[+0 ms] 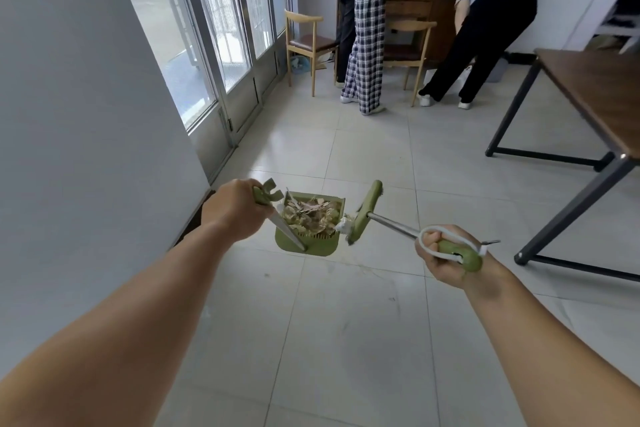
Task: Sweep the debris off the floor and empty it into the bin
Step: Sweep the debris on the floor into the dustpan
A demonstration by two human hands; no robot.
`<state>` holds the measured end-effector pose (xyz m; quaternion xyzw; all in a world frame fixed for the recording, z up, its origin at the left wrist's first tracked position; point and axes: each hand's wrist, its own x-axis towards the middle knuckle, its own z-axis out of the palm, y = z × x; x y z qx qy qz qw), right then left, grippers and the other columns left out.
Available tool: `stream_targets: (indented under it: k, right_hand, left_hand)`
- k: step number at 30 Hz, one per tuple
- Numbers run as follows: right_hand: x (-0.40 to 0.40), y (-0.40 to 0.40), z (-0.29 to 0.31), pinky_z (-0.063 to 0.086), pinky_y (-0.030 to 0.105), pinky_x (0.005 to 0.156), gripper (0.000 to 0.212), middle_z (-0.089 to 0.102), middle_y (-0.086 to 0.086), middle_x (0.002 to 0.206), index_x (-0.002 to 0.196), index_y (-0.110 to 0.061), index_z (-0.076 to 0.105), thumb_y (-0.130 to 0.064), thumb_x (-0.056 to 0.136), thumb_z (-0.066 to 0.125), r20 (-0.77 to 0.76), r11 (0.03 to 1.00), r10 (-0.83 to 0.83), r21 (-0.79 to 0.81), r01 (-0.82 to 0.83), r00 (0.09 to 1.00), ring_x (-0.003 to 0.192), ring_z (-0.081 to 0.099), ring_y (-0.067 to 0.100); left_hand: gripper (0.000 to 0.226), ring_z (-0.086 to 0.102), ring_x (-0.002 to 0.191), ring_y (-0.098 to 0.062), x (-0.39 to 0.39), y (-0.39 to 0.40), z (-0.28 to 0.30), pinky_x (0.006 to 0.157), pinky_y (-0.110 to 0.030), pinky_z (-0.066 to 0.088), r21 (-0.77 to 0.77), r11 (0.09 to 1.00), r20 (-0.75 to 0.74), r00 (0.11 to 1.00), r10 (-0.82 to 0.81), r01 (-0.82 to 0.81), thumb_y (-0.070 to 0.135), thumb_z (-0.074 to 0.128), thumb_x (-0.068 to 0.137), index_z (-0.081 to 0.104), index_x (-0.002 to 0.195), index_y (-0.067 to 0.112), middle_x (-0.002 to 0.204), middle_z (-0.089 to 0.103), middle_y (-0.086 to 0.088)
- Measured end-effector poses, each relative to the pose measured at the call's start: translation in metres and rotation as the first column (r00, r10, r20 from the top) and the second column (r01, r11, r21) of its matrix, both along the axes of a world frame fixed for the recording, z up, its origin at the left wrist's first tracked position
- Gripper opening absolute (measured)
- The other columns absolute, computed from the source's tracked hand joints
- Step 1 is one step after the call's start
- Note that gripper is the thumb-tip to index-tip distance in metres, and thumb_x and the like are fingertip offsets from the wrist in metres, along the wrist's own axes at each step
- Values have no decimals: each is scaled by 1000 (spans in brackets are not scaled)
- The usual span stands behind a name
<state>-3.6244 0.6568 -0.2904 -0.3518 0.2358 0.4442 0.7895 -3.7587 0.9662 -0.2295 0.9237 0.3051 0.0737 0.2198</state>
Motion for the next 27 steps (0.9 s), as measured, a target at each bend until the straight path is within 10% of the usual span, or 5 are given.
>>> stream_targets:
  k: [3, 6, 16, 21, 27]
  right_hand:
    - [17, -6, 5, 44, 16, 32, 22, 47, -1, 46, 66, -6, 50, -1, 73, 70, 9, 990, 138, 31, -138, 990, 32, 49, 5]
    - [38, -15, 2, 48, 22, 32, 59, 48, 1, 45, 74, -9, 48, 12, 37, 89, 5, 964, 209, 166, -207, 978, 32, 51, 9]
    - [59, 5, 39, 46, 22, 30, 31, 43, -1, 40, 61, -10, 46, -15, 82, 68, 34, 941, 339, 5, -339, 940, 26, 46, 12]
    - [59, 30, 61, 44, 19, 29, 42, 40, -1, 41, 65, -8, 45, -3, 51, 84, 69, 938, 345, -66, -341, 936, 26, 43, 10]
    - [67, 55, 81, 40, 14, 28, 34, 40, -4, 41, 70, -11, 42, -27, 99, 38, 67, 894, 379, -286, -346, 923, 25, 41, 7]
  left_hand:
    - [20, 62, 83, -24, 18, -2, -3, 73, -33, 51, 25, 1000, -12, 1000, 12, -12, 30, 74, 81, 72, 101, 25, 89, 68, 1]
    - [20, 62, 82, -23, 34, -1, -4, 72, -32, 51, 41, 999, -20, 999, 24, -24, 29, 74, 82, 73, 101, 26, 89, 68, 1]
    - [14, 58, 79, -21, 71, 5, -8, 65, -28, 41, 18, 999, -36, 999, 33, -32, 27, 72, 82, 70, 95, 26, 84, 64, 4]
    - [14, 61, 79, -22, 85, 19, -13, 65, -28, 45, -18, 1000, -42, 999, 19, -20, 27, 73, 82, 71, 95, 25, 84, 65, 4]
    - [11, 60, 78, -20, 104, 42, -16, 57, -26, 39, -51, 999, -38, 999, -13, 11, 26, 71, 83, 70, 94, 27, 85, 64, 5]
